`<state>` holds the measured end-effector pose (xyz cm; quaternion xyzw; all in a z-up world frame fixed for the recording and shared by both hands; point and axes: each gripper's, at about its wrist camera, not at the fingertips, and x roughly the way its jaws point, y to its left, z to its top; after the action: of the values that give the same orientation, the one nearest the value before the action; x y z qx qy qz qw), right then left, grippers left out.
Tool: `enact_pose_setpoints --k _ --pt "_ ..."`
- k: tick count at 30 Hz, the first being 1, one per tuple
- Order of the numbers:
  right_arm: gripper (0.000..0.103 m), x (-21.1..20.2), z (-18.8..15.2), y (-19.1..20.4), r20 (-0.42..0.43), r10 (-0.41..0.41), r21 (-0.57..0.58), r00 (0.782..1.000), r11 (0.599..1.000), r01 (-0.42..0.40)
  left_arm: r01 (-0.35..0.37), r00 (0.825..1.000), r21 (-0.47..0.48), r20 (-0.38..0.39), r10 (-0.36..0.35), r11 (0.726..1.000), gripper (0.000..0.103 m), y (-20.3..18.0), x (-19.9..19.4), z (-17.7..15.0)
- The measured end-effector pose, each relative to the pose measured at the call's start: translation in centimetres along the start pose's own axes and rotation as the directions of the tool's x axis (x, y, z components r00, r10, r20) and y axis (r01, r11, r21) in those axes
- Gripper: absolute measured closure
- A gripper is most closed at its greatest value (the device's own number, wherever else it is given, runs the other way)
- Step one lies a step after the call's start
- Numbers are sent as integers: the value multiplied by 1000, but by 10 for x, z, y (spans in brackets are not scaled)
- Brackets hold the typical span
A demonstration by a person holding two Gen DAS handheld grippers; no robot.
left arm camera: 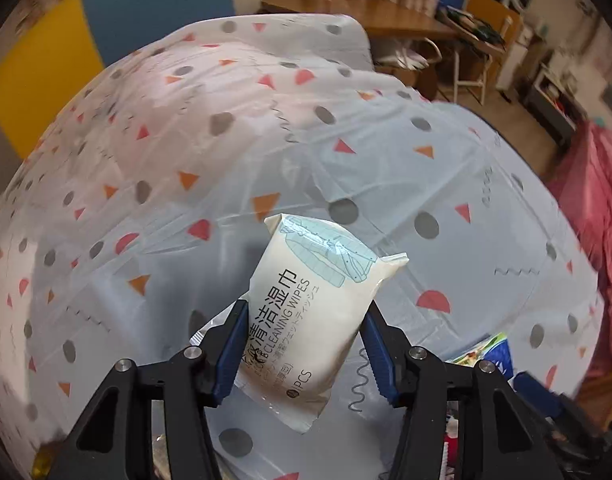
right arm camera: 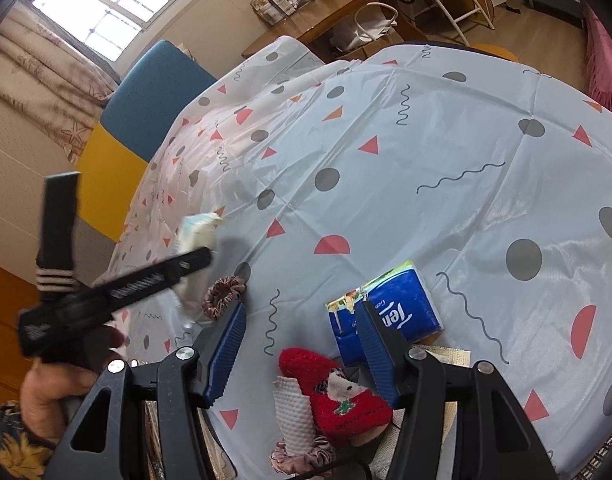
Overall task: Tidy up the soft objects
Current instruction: 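Carry the wipes packet toward the gold tray with the left tool while the right tool grasps the brown scrunchie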
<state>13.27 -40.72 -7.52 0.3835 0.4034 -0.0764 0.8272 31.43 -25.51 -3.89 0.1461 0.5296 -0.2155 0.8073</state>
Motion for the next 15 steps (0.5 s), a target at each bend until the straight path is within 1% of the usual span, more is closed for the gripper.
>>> enact_pose_setpoints --k 4,8,11,15 --pt "45 8 -3 3 -38 -5 -22 999 1000 4 24 999 -104 26 -22 994 47 25 -20 0" --pt "45 14 -7 8 -55 -17 -48 998 999 14 7 999 -194 54 4 981 47 52 -42 -6" --pt "45 18 -9 10 -66 -26 -65 997 998 22 -19 996 -233 76 38 972 47 71 -59 -11" --pt "45 20 -10 12 -71 -34 -76 997 997 28 -40 993 -306 90 71 951 47 102 -84 -21"
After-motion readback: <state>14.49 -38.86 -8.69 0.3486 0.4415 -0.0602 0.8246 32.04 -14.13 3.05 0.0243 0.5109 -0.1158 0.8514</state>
